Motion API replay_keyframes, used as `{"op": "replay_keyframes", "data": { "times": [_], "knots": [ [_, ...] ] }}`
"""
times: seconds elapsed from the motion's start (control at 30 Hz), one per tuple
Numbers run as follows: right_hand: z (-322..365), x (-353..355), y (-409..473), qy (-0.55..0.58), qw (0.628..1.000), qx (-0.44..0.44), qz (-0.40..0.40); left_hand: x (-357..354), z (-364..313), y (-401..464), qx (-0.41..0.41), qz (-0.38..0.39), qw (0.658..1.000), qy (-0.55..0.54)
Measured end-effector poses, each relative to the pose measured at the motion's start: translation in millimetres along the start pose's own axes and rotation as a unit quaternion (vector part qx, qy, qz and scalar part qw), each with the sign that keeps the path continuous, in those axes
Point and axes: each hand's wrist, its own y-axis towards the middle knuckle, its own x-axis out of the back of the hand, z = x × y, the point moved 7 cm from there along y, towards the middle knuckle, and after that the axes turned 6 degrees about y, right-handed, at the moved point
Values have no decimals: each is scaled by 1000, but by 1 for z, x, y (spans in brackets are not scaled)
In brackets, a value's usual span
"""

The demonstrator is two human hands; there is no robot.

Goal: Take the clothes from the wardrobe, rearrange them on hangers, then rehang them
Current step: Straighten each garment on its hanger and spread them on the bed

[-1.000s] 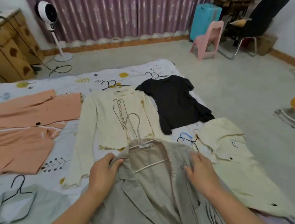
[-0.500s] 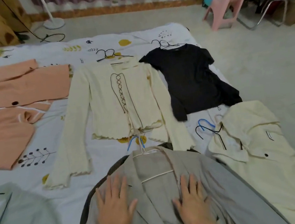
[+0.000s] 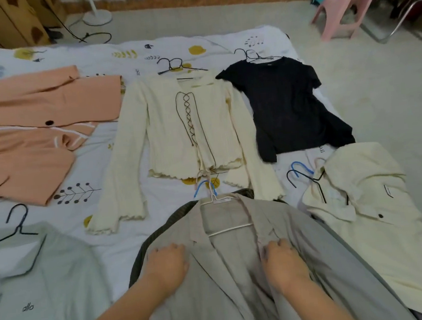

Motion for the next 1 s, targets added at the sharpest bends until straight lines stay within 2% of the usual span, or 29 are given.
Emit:
{"op": "replay_keyframes", "data": {
  "times": [0.13, 0.27, 0.4, 0.7, 1.0],
  "knots": [
    [10, 1, -30, -3, 998, 40, 40, 5, 9, -52, -17, 21, 998, -49],
    [17, -19, -79, -13, 987, 108, 115, -8, 36, -112, 32, 32, 990, -137],
    [17, -42, -132, -6, 977, 136, 164, -27, 60, -177, 84, 51, 980, -175],
    [62, -68, -190, -24, 972, 177, 153, -68, 118, -276, 197, 40, 952, -232],
    [175, -98, -197, -41, 967, 221, 117, -103, 216, -306, 256, -26, 936, -240]
  ]
}}
